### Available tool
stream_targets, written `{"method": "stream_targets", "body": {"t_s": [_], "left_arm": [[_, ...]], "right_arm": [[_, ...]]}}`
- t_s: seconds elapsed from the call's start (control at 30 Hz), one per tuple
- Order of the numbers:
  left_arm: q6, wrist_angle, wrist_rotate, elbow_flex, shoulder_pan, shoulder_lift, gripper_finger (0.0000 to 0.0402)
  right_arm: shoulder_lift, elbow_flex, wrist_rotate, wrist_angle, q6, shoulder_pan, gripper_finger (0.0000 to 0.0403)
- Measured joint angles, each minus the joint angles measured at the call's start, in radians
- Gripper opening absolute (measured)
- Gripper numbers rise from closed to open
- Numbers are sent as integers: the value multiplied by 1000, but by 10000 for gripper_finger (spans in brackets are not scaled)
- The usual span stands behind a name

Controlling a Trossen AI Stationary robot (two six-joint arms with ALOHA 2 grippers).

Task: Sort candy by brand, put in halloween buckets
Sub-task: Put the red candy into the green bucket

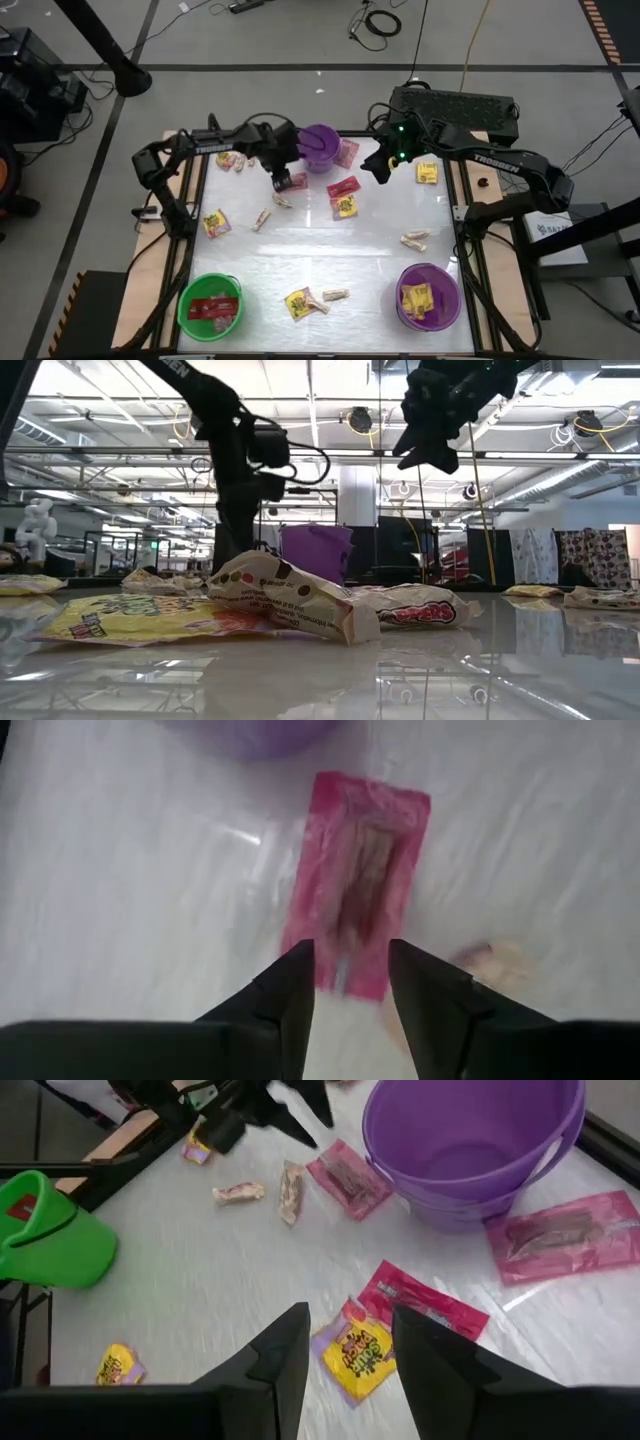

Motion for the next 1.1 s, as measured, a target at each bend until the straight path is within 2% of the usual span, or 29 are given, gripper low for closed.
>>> {"method": "stream_targets", "body": {"t_s": [0.13, 0.37, 0.67, 0.73, 0.9, 1.1], "left_arm": [[21, 101, -26, -78, -26, 0, 136], [85, 167, -28, -153, -38, 29, 136], [91, 212, -30, -160, -40, 100, 131], [91, 207, -29, -160, -44, 100, 112], [83, 194, -62, -163, -65, 81, 17], [85, 190, -149, -132, -98, 21, 3]], "right_arm": [[0, 0, 0, 4, 0, 0, 137], [0, 0, 0, 4, 0, 0, 137], [0, 0, 0, 3, 0, 0, 137], [0, 0, 0, 3, 0, 0, 137], [0, 0, 0, 3, 0, 0, 137], [0, 0, 0, 8, 0, 0, 137]]}}
